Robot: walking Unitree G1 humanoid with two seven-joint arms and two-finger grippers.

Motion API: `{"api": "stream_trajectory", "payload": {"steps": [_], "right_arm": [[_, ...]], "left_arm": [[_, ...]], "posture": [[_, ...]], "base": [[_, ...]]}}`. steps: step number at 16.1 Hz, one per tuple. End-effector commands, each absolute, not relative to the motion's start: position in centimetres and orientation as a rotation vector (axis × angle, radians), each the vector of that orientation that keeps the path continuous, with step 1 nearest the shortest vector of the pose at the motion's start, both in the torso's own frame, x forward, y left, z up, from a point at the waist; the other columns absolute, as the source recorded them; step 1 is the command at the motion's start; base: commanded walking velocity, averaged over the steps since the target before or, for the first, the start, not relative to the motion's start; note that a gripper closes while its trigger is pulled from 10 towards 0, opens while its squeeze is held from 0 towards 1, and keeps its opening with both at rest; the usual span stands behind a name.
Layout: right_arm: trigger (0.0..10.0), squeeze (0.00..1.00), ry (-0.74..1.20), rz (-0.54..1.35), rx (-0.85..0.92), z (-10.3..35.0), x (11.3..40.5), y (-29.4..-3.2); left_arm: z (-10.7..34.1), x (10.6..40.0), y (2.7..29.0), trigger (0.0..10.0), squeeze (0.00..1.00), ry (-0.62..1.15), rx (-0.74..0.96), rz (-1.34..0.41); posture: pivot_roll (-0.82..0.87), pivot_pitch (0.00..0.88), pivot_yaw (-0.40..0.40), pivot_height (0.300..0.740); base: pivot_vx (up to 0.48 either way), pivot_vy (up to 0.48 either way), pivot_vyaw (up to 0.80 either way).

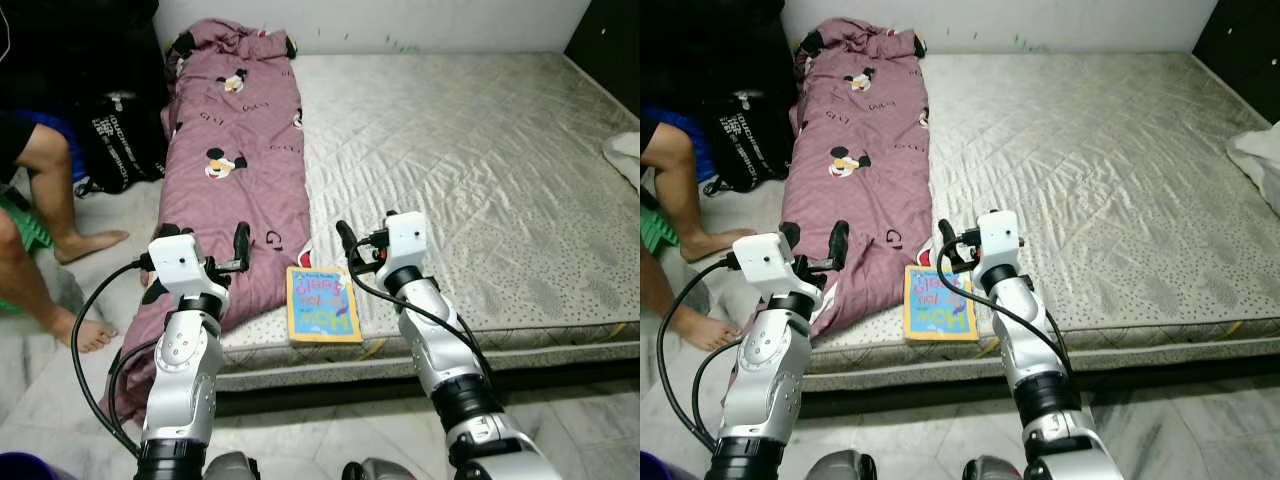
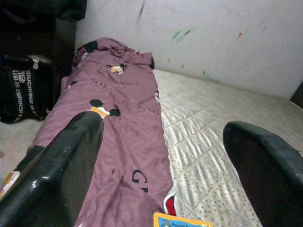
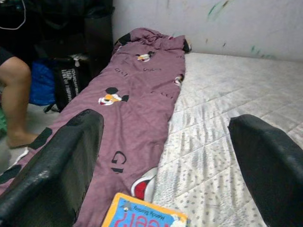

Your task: Clean up the room

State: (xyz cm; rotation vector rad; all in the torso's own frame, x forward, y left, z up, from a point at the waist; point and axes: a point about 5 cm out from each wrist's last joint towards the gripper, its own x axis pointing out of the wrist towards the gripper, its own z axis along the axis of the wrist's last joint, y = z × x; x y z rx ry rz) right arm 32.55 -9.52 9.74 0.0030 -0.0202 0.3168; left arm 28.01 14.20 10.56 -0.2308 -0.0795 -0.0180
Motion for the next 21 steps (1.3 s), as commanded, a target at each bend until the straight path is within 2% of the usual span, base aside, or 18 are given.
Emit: {"api": "stream_trajectory", "payload": {"steps": [1,12,17,21], "right_arm": [[10.0,0.00,-0.017,0.314,0.003,9.90,32.43,-9.33],[10.0,0.00,-0.001,0.296,-0.005,10.06,32.20,-9.37],[10.0,0.00,0.017,0.263,-0.020,9.84,32.38,-9.94],[10.0,0.00,0.017,0.263,-0.017,9.89,32.35,-9.94]], "left_arm": [[10.74,27.80,14.03,10.0,0.00,-0.079,-0.236,-0.034],[10.75,27.50,14.11,10.0,0.00,-0.051,-0.239,-0.044],[10.67,27.59,14.10,10.0,0.00,-0.043,-0.259,-0.020],[10.47,27.66,14.22,10.0,0.00,-0.026,-0.257,0.000]], "posture": [[0.05,0.085,-0.001,0.740],[0.05,0.090,0.004,0.740],[0.05,0.090,0.005,0.740],[0.05,0.094,0.006,0.740]], "base": [[0.368,0.000,0.00],[0.360,0.000,0.00],[0.000,0.000,0.00],[0.000,0.000,-0.73]]}}
